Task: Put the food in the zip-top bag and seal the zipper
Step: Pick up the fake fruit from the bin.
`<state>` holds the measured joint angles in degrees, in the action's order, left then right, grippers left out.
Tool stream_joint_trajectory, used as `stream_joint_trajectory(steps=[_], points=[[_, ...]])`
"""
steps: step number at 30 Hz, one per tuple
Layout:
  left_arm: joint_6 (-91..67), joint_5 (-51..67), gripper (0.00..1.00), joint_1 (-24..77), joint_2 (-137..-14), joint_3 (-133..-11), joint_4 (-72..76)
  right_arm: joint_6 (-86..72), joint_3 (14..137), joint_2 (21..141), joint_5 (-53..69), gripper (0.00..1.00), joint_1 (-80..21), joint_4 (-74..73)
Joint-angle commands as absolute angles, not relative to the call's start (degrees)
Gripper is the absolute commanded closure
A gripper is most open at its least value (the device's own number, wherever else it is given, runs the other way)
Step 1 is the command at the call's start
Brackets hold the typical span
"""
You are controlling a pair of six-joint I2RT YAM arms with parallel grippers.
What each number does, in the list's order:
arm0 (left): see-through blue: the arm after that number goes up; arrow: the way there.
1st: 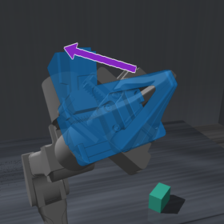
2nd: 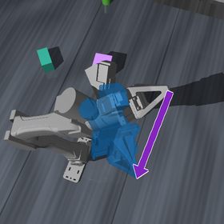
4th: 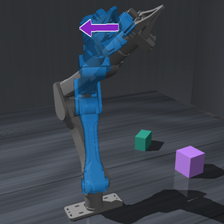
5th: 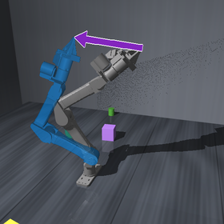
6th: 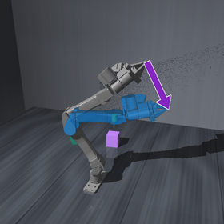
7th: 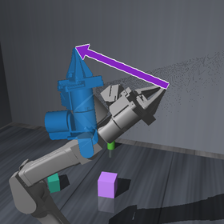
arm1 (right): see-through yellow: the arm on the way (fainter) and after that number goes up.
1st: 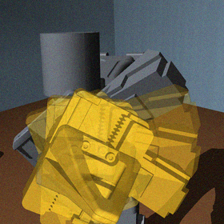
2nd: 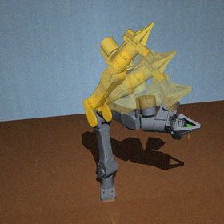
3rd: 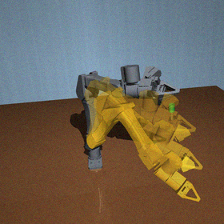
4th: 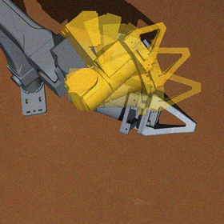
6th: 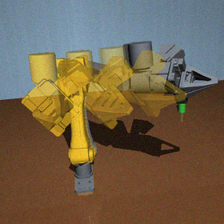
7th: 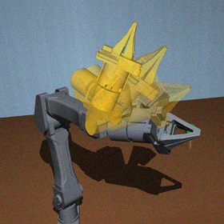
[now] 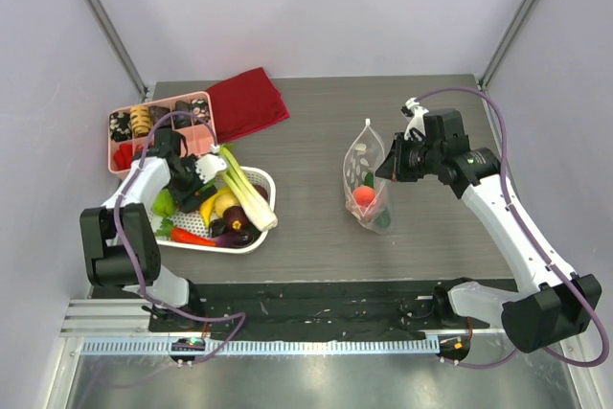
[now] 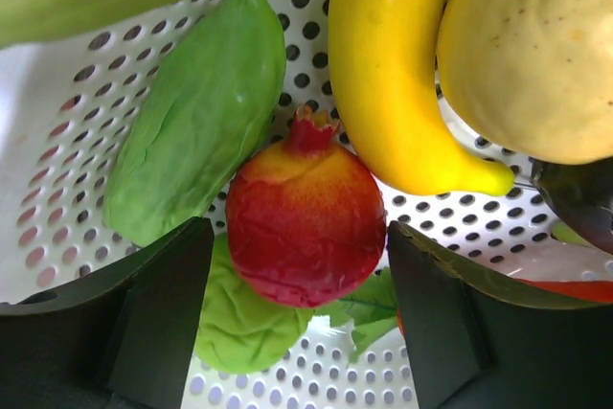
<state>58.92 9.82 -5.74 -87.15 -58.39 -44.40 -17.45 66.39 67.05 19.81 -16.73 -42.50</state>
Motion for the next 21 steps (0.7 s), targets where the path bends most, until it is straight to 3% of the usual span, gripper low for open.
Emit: stream_joint_trajectory(steps=[1, 5, 9, 12, 18, 21], points=[[60.7, 10.8, 0.25, -6.0, -88.5, -58.5, -41.4, -16.8, 66.6, 65.7, 19.5, 0.99, -16.4, -41.7], [61.3, 9.4, 0.32, -6.1, -87.5, -56.9, -41.3, -16.5, 66.6, 65.7, 19.4, 0.99, -16.3, -41.7], [61.3, 10.4, 0.55, -6.0, -84.3, -56.7, -44.6, -17.0, 66.4, 65.7, 19.5, 0.99, -16.2, -41.0], [60.2, 11.7, 0.65, -6.0, -80.8, -59.5, -48.7, -17.0, 66.5, 65.7, 19.6, 0.99, -16.2, -41.0], [56.3, 21.2, 0.75, -5.3, -75.2, -72.4, -61.8, -17.1, 66.2, 65.7, 20.0, 0.99, -16.2, -40.8], [46.4, 26.7, 0.74, 1.9, -73.5, -79.3, -61.7, -17.2, 65.7, 65.7, 20.0, 0.99, -16.2, -40.1]])
